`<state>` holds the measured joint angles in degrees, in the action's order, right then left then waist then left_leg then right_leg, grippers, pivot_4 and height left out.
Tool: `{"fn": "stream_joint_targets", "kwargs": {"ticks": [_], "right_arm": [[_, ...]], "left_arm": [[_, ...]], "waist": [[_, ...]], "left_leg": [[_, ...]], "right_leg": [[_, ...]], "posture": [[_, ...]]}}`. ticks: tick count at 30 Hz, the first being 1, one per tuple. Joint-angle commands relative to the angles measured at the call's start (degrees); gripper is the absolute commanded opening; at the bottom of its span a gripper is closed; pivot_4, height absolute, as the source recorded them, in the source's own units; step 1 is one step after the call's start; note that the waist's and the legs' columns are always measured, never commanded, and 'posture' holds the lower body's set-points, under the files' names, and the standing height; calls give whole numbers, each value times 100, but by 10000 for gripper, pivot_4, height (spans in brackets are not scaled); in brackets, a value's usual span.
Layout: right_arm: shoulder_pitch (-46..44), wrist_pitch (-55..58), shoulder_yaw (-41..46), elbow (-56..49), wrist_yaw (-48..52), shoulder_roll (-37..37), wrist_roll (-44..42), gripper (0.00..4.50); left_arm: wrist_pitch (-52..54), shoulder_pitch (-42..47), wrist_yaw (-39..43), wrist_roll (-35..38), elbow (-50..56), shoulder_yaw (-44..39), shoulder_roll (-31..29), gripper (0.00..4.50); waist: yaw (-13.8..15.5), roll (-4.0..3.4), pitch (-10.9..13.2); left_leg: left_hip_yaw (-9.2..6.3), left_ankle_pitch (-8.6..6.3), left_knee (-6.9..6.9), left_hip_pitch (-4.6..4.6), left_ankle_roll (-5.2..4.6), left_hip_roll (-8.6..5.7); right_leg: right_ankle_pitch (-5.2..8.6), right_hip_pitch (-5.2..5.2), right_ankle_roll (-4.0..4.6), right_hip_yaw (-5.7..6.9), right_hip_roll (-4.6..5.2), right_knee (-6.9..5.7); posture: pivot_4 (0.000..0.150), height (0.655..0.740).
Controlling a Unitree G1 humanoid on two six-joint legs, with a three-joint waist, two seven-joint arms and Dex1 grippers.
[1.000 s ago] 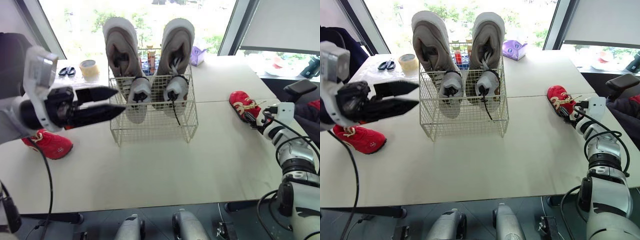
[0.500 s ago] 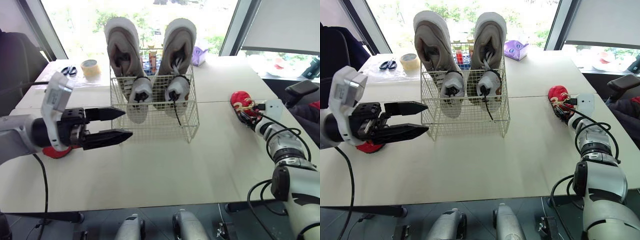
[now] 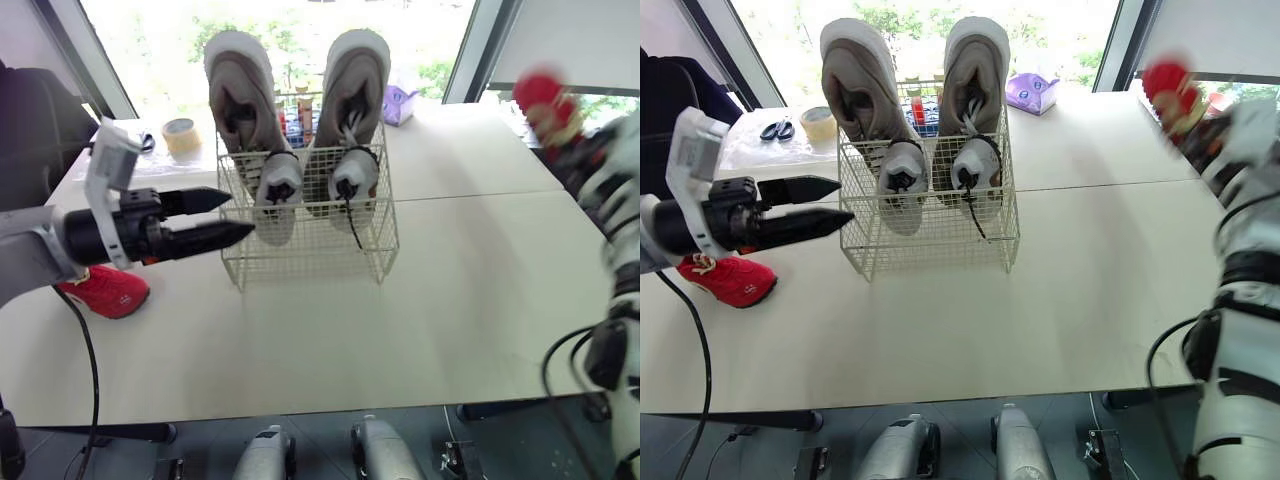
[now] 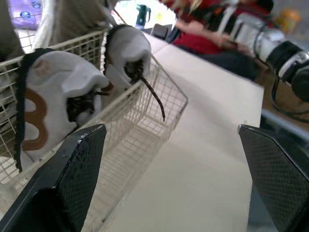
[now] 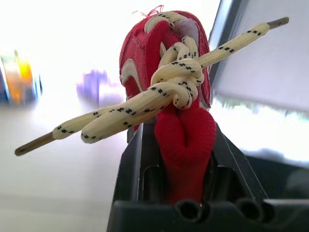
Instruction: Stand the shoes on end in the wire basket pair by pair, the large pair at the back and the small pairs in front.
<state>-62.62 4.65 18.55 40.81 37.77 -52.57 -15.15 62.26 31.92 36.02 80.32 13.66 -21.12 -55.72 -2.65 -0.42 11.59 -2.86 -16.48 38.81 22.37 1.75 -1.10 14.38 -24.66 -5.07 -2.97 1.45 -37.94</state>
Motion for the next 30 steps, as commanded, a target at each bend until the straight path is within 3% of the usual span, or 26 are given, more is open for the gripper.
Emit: {"fn": "stream_joint_targets", "kwargs": {"ticks": [1, 4, 7, 10, 11, 13, 19, 30], "right_arm": [[-570, 1218, -113, -1674, 1033, -123, -1046, 7603], [-690, 2435, -507, -3097, 1902, -178, -1967, 7603], [-687, 3082, -684, -3818, 2179, -128, -2440, 7603], [-584, 3288, -1065, -4441, 2470, -47, -2537, 7603], [-410, 2855, -1449, -4582, 2613, -55, -2056, 7603], [-138, 2407, -1760, -4694, 2785, -19, -1637, 7603], [-101, 2274, -1795, -4963, 2853, 224, -1644, 7603], [-142, 2413, -1736, -5119, 2868, 355, -1690, 7603]], "left_arm": [[7, 684, -33, 210, -848, -101, 138, 45000], [234, 1347, 189, 301, -1809, -181, 125, 45000], [650, 1703, 553, 519, -2280, -240, 15, 45000], [868, 2113, 841, 441, -2579, -148, -6, 45000], [875, 2256, 915, 381, -2509, -73, 39, 45000], [1008, 2362, 934, 455, -2248, 47, 220, 45000], [1303, 2243, 624, 813, -1946, 45, 713, 45000], [1329, 2226, 694, 227, -2253, 128, 773, 45000]], "waist": [[-27, 19, 0], [-61, 42, -7], [-58, 44, -6], [12, 50, -3], [40, 54, -2], [73, 78, -9], [152, 81, -7], [155, 83, -6]], "left_leg": [[-7, 0, -3, -1, 0, 2], [-19, 0, -7, -8, 0, 12], [-15, 1, 0, -7, 1, 3], [-13, 1, 10, 5, 1, -9], [-14, 0, 12, 11, 0, -10], [-21, 0, 13, 17, 1, -10], [-22, 1, 18, 17, 3, -14], [-26, 4, 13, 20, 10, -8]], "right_leg": [[1, 0, 4, 4, -3, 0], [1, 5, 13, 12, -7, -1], [1, 8, 12, 12, 11, -3], [2, 5, 7, 14, 24, 1], [2, 1, 6, 14, 25, 3], [3, -1, 5, 22, 27, 7], [0, -2, 0, 20, 45, 6], [-1, -8, 2, 21, 36, 4]], "posture": [[1500, 7400], [1500, 7400], [1500, 7400], [1500, 7400], [1500, 7400], [1500, 7400], [1500, 7400], [1500, 7400]]}}
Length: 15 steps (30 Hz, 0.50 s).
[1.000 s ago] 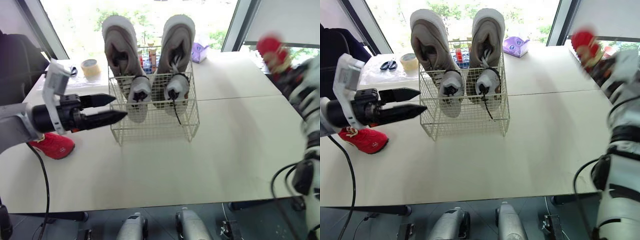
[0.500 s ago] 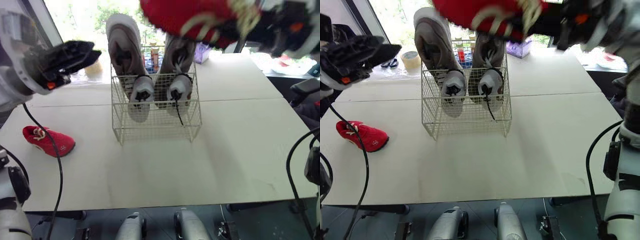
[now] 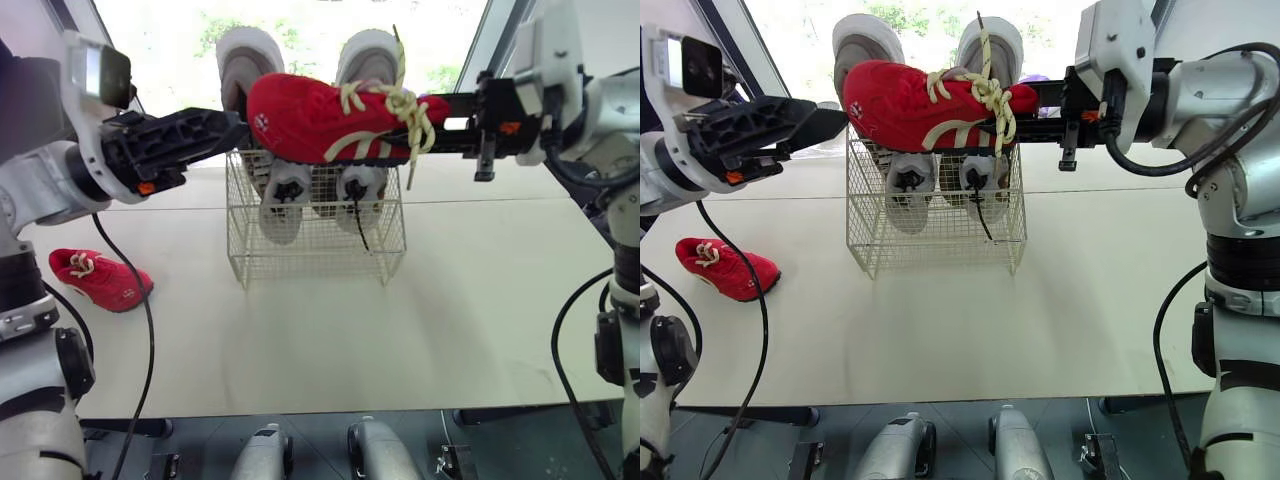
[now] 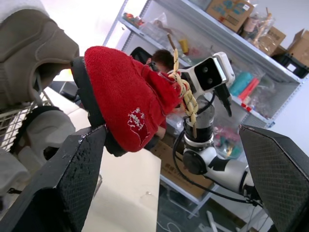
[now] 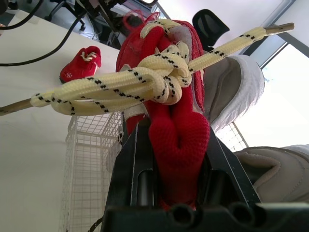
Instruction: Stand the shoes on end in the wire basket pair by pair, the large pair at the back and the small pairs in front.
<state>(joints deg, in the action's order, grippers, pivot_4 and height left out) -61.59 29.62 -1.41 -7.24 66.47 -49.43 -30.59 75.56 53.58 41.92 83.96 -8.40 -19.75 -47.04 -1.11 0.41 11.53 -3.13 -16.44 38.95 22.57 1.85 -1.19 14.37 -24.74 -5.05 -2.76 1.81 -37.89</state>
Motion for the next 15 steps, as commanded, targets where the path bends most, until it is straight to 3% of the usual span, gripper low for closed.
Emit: {"fn": "stream_joint_targets", "kwargs": {"ticks": [1, 15], "right_arm": [[-242, -69, 265, -332, -15, 53, -150, 7603], [-49, -29, 106, -747, -33, 218, -175, 7603]], "left_arm": [[19, 67, 126, -167, -70, -15, -91, 45000], [283, 336, 256, -233, -21, 218, 395, 45000]], "waist": [[-1, 0, 0], [10, 0, 0]], "left_leg": [[0, 0, 0, 0, 0, 0], [0, 0, 1, 1, 0, -1]], "right_leg": [[0, 0, 0, 0, 0, 0], [0, 1, 0, 0, 2, 1]], "posture": [[1500, 7400], [1500, 7400]]}}
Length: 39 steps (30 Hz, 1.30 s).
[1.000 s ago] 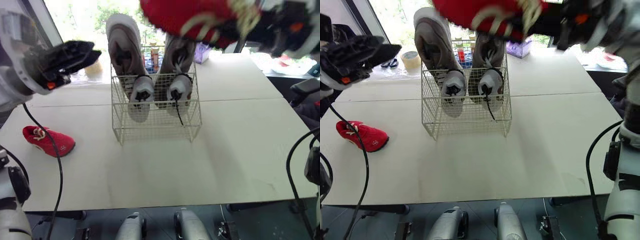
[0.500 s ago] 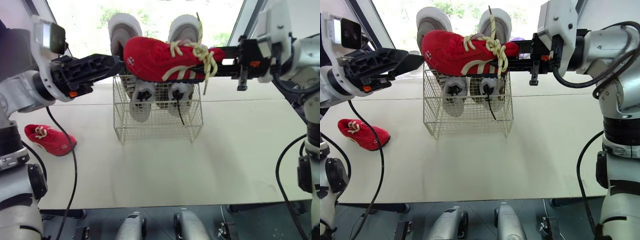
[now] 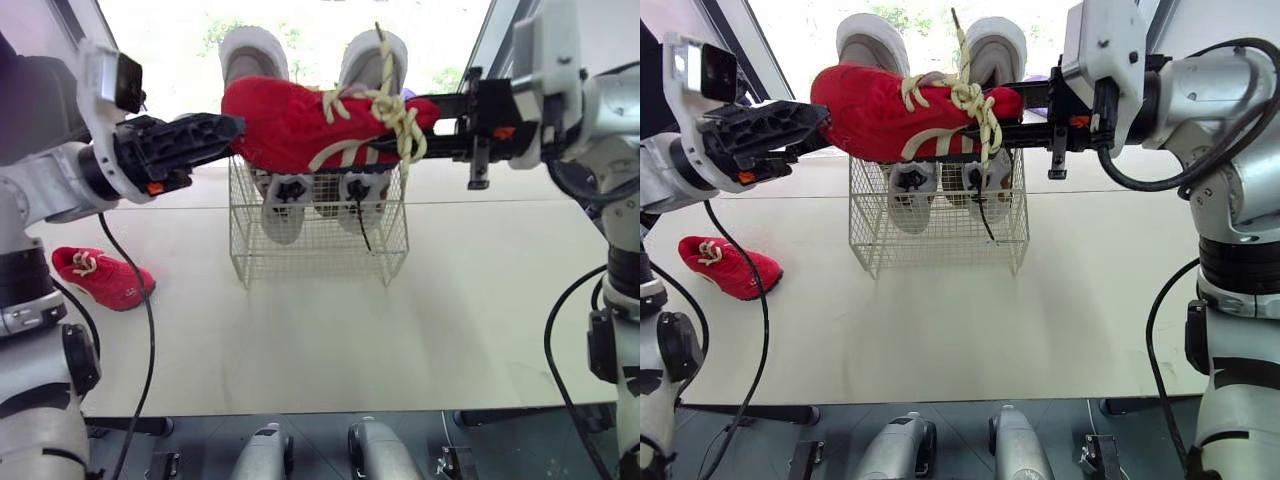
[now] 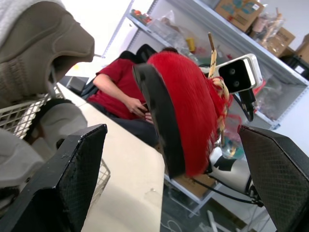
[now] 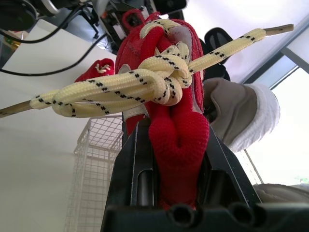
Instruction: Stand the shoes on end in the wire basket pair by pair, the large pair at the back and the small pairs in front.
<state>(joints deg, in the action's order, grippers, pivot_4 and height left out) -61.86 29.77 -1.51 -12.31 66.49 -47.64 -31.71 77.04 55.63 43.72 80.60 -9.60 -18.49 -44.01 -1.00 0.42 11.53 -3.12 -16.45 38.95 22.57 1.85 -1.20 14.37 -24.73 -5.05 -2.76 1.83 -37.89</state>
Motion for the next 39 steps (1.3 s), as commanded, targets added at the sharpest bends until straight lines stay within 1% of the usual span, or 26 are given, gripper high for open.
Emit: {"fn": "stream_joint_targets", "kwargs": {"ticks": [1, 4, 5, 6, 7, 8, 9, 11, 12, 13, 14, 15, 16, 17, 19, 20, 21, 22, 23, 25, 27, 29, 33, 39], "right_arm": [[5, -52, 98, -275, -21, 51, -51, 7603], [65, -63, 41, -347, 19, 79, -17, 7171], [75, -33, 33, -376, 15, 91, -35, 7171], [87, -18, 37, -397, 10, 93, -37, 7171], [95, 4, 47, -409, 1, 95, -41, 7171], [105, 24, 66, -412, -6, 92, -46, 7171], [116, 45, 84, -414, -15, 89, -49, 7171], [149, 157, 157, -425, -68, 87, -114, 7171], [159, 211, 204, -427, -118, 88, -139, 7171], [155, 351, 283, -395, -218, 90, -192, 7171], [154, 536, 385, -329, -323, 80, -273, 14350], [166, 796, 607, -181, -545, 93, -412, 17042], [177, 981, 761, -82, -706, 101, -519, 23077], [198, 1208, 1012, 51, -995, 175, -669, 27049], [338, 1984, 1932, 238, -2255, 815, -1687, 36099], [381, 2261, 2272, 249, -2770, 1099, -2114, 40860], [436, 2464, 2537, 187, -3253, 1409, -2631, 44716], [463, 2596, 2694, 113, -3561, 1591, -2960, 44716], [563, 2618, 2792, -28, -4004, 1921, -3362, 44716], [820, 2552, 2817, -348, -4716, 2487, -3895, 44716], [959, 2092, 2790, -479, -5572, 3410, -4563, 44716], [1032, 1767, 2663, -586, -6096, 4036, -4934, 44716], [922, 1351, 2440, -696, -6465, 4365, -5229, 44716], [867, 1048, 2153, -799, -6620, 4202, -5391, 44716]], "left_arm": [[189, 119, 80, 93, 106, 129, 142, 45000], [285, 120, 20, 65, 40, 185, 306, 36160], [313, 126, -2, 95, 11, 160, 359, 32162], [320, 142, -70, 127, -27, 122, 421, 25876], [317, 149, -127, 149, -44, 86, 464, 22700], [312, 156, -197, 180, -55, 51, 502, 17041], [302, 157, -258, 212, -60, 15, 533, 12587], [214, 129, -430, 196, 15, -53, 589, 5054], [158, 101, -524, 194, 83, -100, 617, 2688], [80, 74, -656, 238, 155, -186, 654, 2586], [-10, 55, -789, 326, 211, -296, 698, 2586], [-182, 7, -962, 426, 356, -449, 772, 2586], [-300, -28, -1095, 504, 461, -554, 828, 2586], [-479, -105, -1230, 555, 666, -666, 914, 2586], [-1082, -325, -1730, 686, 1235, -918, 1309, 2586], [-1304, -407, -1941, 746, 1441, -983, 1460, 2586], [-1516, -459, -2189, 846, 1570, -1022, 1643, 2586], [-1654, -497, -2368, 935, 1658, -1021, 1756, 2586], [-1883, -522, -2590, 1013, 1786, -1002, 1960, 2586], [-2260, -582, -2913, 1207, 2101, -903, 2319, 2586], [-2763, -579, -3221, 1236, 2389, -722, 2888, 2586], [-3071, -582, -3325, 1130, 2515, -566, 3210, 2586], [-3321, -679, -3351, 984, 2539, -366, 3258, 2586], [-3397, -1003, -3290, 915, 2538, -159, 3082, 2586]], "waist": [[-1, 0, 0], [-1, 0, 0], [-4, 0, 0], [-11, 0, 0], [-12, 0, 0], [-12, 0, 0], [-11, 0, 0], [-7, 0, 0], [-4, 0, 0], [0, 0, 0], [4, 0, 0], [5, 0, 0], [11, 0, 0], [15, 1, 0], [16, 7, -3], [20, 12, -6], [31, 12, -6], [32, 12, -6], [34, 12, -6], [31, 12, -6], [16, 12, -6], [9, 11, -7], [6, 10, -7], [-8, 9, -8]], "left_leg": [[0, 0, 0, 0, 0, 0], [0, 0, 1, 0, 0, 0], [-1, 0, 1, 0, 0, 0], [0, 0, 0, 0, 0, 0], [0, 0, 0, 0, 0, 0], [0, 0, 0, 0, 0, 0], [-1, 0, 0, 0, 0, 1], [-2, 0, 0, 0, 0, 1], [-2, 0, 0, 0, 0, 1], [-2, 0, 0, 0, 0, 0], [-2, 0, 0, 0, 0, 0], [-2, 0, 0, 1, 0, 0], [-3, 0, 0, 0, 0, 0], [-3, 0, 1, 2, 1, -1], [-4, 0, 0, 3, 1, 0], [-4, 0, -1, 2, 2, 0], [-7, 0, 0, 2, 3, 2], [-7, 2, 0, 6, 5, 1], [-8, 2, 0, 6, 6, 1], [-8, 3, 1, 13, 6, 0], [-8, 3, 0, 19, 5, -1], [-4, 3, 4, 32, 5, -2], [-3, 7, 16, 63, 8, -3], [-3, 7, 15, 64, 7, -2]], "right_leg": [[0, 0, 0, 0, 0, 0], [0, 0, 0, 0, 0, -1], [0, 0, 0, 0, 0, -1], [0, 0, 0, 0, -1, -1], [0, 0, 0, 0, 0, -1], [0, -1, 0, 0, 0, -2], [0, -1, 0, 0, 0, -3], [0, -1, 0, 0, 0, -2], [0, -1, 0, 0, 1, -2], [0, -1, 0, 0, 2, -1], [0, -1, 0, -1, 3, -1], [0, -1, 0, -2, 4, -1], [0, -1, 0, -3, 5, 0], [0, -1, 0, -4, 10, 0], [-1, -1, 2, -5, 12, 1], [-1, 1, 2, -5, 12, 4], [-2, 3, 3, -5, 15, 3], [-2, 1, 3, -5, 16, 2], [-3, -1, 4, -4, 17, 1], [-3, -5, 4, -3, 17, -1], [-3, -10, 4, -3, 15, 0], [-4, -25, 2, -4, 13, -3], [-4, -61, 3, -5, 2, -21], [-4, -60, 3, 1, -13, -19]], "posture": [[1500, 7400], [1500, 7400], [1500, 7400], [1500, 7400], [1500, 7400], [1500, 7400], [1500, 7400], [1500, 7400], [1500, 7400], [1500, 7400], [1500, 7400], [1500, 7400], [1500, 7400], [1500, 7400], [1500, 7400], [1500, 7400], [1500, 7400], [1500, 7400], [1500, 7400], [1500, 7400], [1500, 7400], [1500, 7400], [1500, 7400], [1500, 7400]]}}
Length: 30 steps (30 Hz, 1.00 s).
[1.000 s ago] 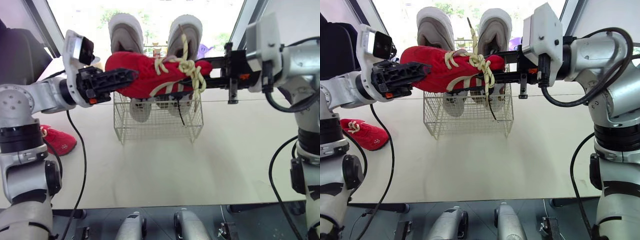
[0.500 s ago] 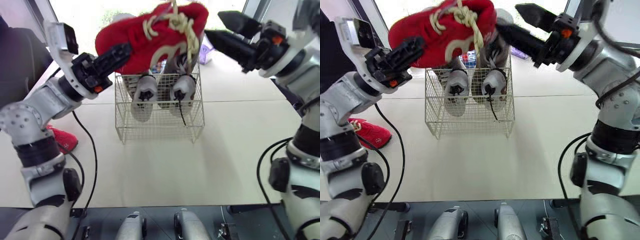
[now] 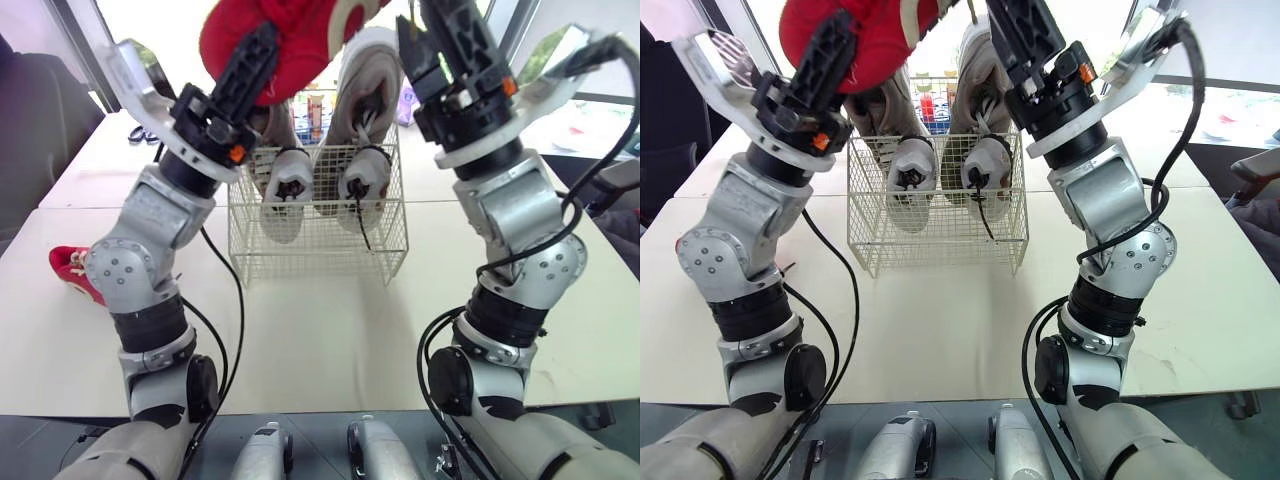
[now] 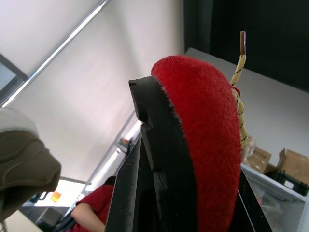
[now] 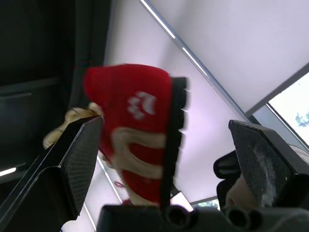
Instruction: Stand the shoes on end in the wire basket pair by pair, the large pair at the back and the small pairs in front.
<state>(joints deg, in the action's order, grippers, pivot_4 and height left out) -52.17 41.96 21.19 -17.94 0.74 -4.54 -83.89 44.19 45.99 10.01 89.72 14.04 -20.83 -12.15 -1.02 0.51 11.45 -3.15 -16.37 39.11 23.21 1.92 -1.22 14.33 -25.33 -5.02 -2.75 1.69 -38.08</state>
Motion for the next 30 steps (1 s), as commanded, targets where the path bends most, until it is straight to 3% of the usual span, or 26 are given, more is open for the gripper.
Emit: {"fn": "stream_joint_targets", "kwargs": {"ticks": [1, 9, 12, 15, 18, 23, 25, 28, 30], "right_arm": [[-128, -205, -156, -237, -49, -161, -163, 44716], [-288, -400, -463, -134, -66, -435, -40, 44716], [-317, -442, -522, -93, -59, -496, -39, 36157], [-354, -448, -567, -67, -43, -561, -72, 24693], [-382, -433, -596, -50, -48, -636, -64, 18029], [-591, -274, -590, 91, 273, -1143, 75, 17073], [-766, -62, -548, 281, 720, -1663, 214, 17073], [-988, 256, -758, 844, 2582, -3170, 1082, 17073], [-1034, 168, -1112, 1217, 3734, -3806, 1694, 17073]], "left_arm": [[-84, -106, 110, -11, 200, 125, -141, 2586], [-21, -434, 372, -369, 363, 617, -293, 2586], [-71, -473, 397, -485, 386, 706, -309, 2586], [-123, -501, 384, -516, 387, 723, -336, 2586], [-107, -545, 429, -635, 379, 777, -428, 2586], [109, -627, 549, -1081, 411, 959, -928, 26227], [231, -709, 717, -1349, 450, 974, -1346, 26227], [741, -1102, 1498, -1674, 895, 940, -2691, 26227], [987, -1307, 1918, -1604, 1131, 833, -3385, 26227]], "waist": [[-5, 0, 0], [-4, 0, 0], [-2, 0, 0], [-5, 0, 0], [-10, 0, 0], [-9, 0, 0], [-8, 0, 0], [-18, -5, 4], [-14, -4, 5]], "left_leg": [[0, 0, 0, 0, 0, 1], [0, 0, 0, 1, -1, 1], [-1, 0, 0, 1, -1, 1], [-1, 0, -1, 2, -1, 1], [-1, 0, -1, 2, -1, 3], [-1, 0, -2, 2, -1, 2], [-1, 0, -2, 3, -2, 2], [1, -2, -5, 7, -6, 0], [3, -7, -18, 5, -14, 1]], "right_leg": [[0, 0, 0, 0, -2, 0], [0, 1, 0, 0, -5, 3], [0, 2, 0, 1, -5, 3], [0, 2, 0, 0, -5, 5], [0, 1, 1, 0, -7, 5], [0, 1, 1, 0, -7, 6], [0, 1, 1, 1, -9, 7], [1, -1, 2, 1, -12, 14], [4, 0, 1, 1, -12, 27]], "posture": [[1500, 7400], [1500, 7400], [1500, 7400], [1500, 7400], [1500, 7400], [1500, 7400], [1500, 7400], [1500, 7400], [1500, 7400]]}}
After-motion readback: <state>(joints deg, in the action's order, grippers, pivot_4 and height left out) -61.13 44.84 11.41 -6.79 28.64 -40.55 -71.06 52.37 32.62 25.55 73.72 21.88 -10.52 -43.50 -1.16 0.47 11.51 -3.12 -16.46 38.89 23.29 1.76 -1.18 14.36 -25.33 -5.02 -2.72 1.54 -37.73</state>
